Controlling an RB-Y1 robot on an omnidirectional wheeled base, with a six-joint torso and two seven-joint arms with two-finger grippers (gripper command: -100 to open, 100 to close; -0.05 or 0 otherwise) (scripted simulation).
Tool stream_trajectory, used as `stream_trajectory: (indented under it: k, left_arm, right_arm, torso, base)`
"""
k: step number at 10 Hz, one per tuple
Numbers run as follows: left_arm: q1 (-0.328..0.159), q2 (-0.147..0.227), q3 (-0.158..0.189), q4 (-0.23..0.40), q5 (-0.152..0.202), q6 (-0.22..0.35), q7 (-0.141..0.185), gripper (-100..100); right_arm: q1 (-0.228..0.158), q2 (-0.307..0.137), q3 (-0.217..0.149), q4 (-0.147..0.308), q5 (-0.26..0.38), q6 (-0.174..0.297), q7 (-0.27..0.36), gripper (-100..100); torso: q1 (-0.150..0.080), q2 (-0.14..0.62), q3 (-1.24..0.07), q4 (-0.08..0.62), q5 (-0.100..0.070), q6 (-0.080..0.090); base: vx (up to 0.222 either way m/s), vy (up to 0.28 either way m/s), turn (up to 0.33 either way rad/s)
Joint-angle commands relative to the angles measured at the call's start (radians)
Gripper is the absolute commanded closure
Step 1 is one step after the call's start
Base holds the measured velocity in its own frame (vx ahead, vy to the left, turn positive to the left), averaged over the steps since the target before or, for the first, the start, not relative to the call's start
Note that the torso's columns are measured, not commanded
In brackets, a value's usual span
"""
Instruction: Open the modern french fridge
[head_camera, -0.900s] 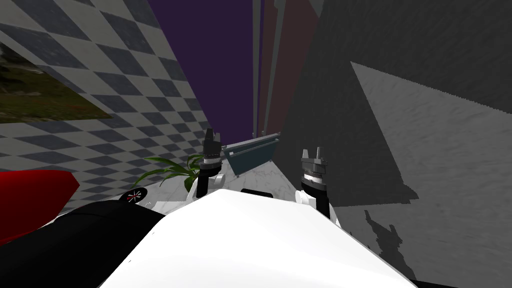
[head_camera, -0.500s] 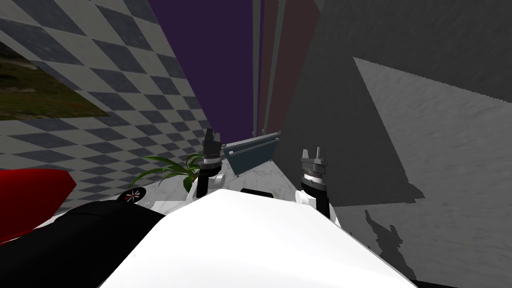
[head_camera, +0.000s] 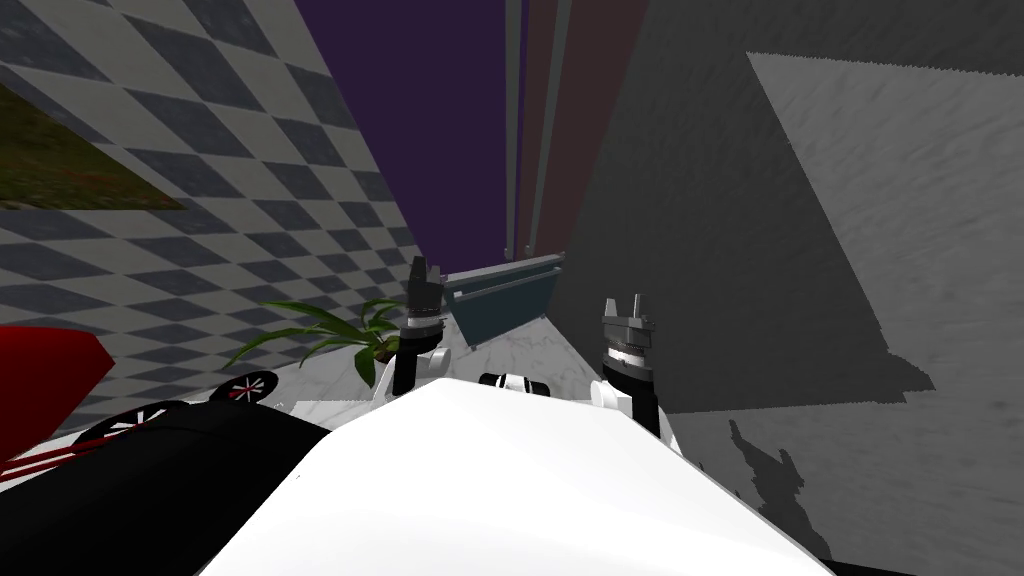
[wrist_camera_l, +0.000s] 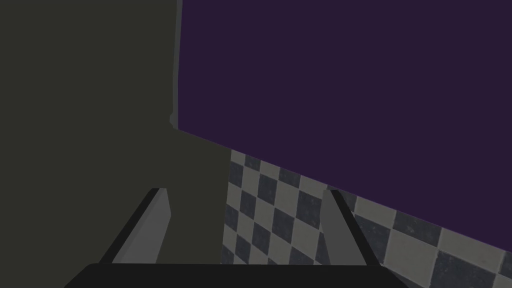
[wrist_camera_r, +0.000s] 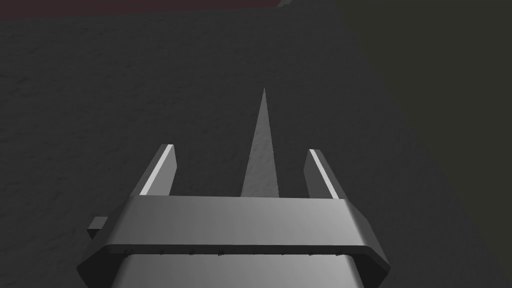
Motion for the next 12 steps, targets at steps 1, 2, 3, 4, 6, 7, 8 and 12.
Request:
stream_trajectory:
  k: [1, 2, 3, 4, 6, 7, 8, 12]
  left_arm:
    - [-0.002, 0.033, 0.002, 0.012, 0.002, -0.008, 0.001, -100]
    - [-0.003, 0.057, 0.004, 0.025, 0.004, -0.015, 0.002, -100]
    - [-0.005, 0.082, 0.006, 0.041, 0.006, -0.025, 0.003, -100]
    - [-0.008, 0.105, 0.009, 0.06, 0.009, -0.037, 0.004, -100]
    - [-0.013, 0.143, 0.017, 0.106, 0.017, -0.066, 0.007, -100]
    - [-0.017, 0.158, 0.021, 0.132, 0.021, -0.083, 0.009, -100]
    - [-0.02, 0.171, 0.026, 0.161, 0.025, -0.102, 0.011, -100]
    - [-0.037, 0.204, 0.047, 0.281, 0.047, -0.187, 0.02, -100]
  right_arm:
    - [0.0, 0.0, 0.0, 0.0, 0.0, 0.0, 0.0, 0]
    - [0.0, 0.0, 0.0, 0.0, 0.0, 0.0, 0.0, 0]
    - [0.0, 0.0, 0.0, 0.0, 0.0, 0.0, 0.0, 0]
    - [0.0, 0.0, 0.0, 0.001, 0.0, 0.0, 0.0, 0]
    - [0.0, 0.0, 0.0, 0.0, 0.0, 0.0, 0.0, 0]
    - [0.0, 0.0, 0.0, 0.0, 0.0, 0.0, 0.0, 0]
    - [0.0, 0.0, 0.0, 0.0, 0.0, 0.0, 0.0, 0]
    - [0.0, 0.0, 0.0, 0.0, 0.0, 0.0, 0.0, 0]
  torso:
    - [0.0, 0.074, -0.148, 0.074, 0.0, 0.0]
    - [0.0, 0.107, -0.217, 0.107, 0.0, 0.0]
    - [0.0, 0.115, -0.237, 0.116, 0.0, 0.0]
    - [-0.001, 0.118, -0.242, 0.119, 0.0, 0.0]
    - [0.0, 0.119, -0.242, 0.12, 0.0, 0.0]
    - [-0.001, 0.119, -0.242, 0.12, 0.0, 0.0]
    - [-0.001, 0.119, -0.242, 0.12, 0.0, 0.0]
    - [0.001, 0.12, -0.242, 0.12, 0.0, 0.0]
  base:
    - [0.018, -0.008, 0.012]
    - [0.033, -0.014, 0.019]
    - [0.048, -0.028, 0.019]
    - [0.055, -0.039, 0.028]
    - [0.08, -0.042, 0.029]
    - [0.1, -0.059, 0.036]
    - [0.097, -0.062, 0.043]
    - [0.117, -0.063, 0.048]
